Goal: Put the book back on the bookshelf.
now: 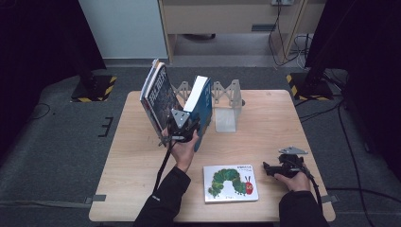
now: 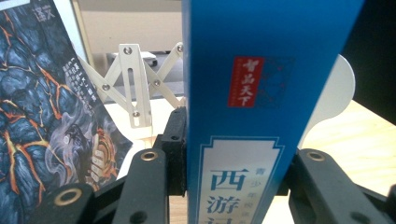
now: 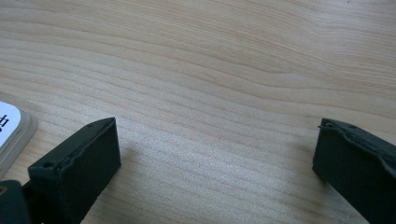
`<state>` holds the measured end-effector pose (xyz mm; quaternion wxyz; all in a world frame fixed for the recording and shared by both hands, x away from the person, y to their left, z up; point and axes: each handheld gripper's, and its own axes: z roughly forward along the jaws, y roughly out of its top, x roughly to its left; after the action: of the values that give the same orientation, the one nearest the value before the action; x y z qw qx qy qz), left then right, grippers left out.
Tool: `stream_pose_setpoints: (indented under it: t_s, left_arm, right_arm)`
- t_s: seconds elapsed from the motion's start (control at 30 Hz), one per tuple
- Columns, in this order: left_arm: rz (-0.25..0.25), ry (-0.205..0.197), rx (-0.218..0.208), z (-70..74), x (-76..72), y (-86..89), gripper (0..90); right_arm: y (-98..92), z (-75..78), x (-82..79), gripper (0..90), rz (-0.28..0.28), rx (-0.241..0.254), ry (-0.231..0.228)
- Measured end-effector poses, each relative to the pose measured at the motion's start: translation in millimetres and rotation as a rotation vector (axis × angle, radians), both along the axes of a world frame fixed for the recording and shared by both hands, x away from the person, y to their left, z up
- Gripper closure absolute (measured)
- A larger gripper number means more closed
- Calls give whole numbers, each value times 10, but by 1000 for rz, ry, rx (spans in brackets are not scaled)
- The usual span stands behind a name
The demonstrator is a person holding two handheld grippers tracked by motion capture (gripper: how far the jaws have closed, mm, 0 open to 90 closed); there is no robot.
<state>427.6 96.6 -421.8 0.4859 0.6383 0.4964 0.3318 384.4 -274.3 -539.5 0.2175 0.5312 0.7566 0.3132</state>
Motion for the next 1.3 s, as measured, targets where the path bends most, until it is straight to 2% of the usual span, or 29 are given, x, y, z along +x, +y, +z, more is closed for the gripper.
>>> stream_pose_setpoints:
  t_s: [0.2,0.5,0.6,0.73,0.83,1.0,1.07,1.13,1.23,1.3]
  left_arm:
    - [-3,-3,2,-5,60,-49,601]
    - [18,-4,10,-5,170,-119,601]
    - [15,0,1,-6,218,-127,599]
    - [0,0,-16,-13,292,-135,594]
    - [-35,-8,-30,-31,329,-115,587]
    - [-82,-31,-53,-88,281,-75,567]
    - [-91,-17,-68,-111,242,-44,554]
    - [-100,-13,-64,-132,211,-9,548]
    - [-108,-4,-96,-156,195,21,548]
    - [-96,1,-80,-135,204,8,555]
  right_arm:
    - [0,0,1,9,1,0,0]
    - [1,0,2,9,0,1,0]
    - [0,0,2,9,2,0,-1]
    - [0,0,2,9,1,0,-1]
    - [1,-2,3,8,1,-1,-3]
    - [2,-2,3,8,2,-1,-2]
    - [2,-2,3,7,2,-1,-3]
    - [2,-2,3,7,2,-1,-3]
    - [4,-2,2,7,3,-1,-2]
    - [4,-2,2,7,3,-1,-2]
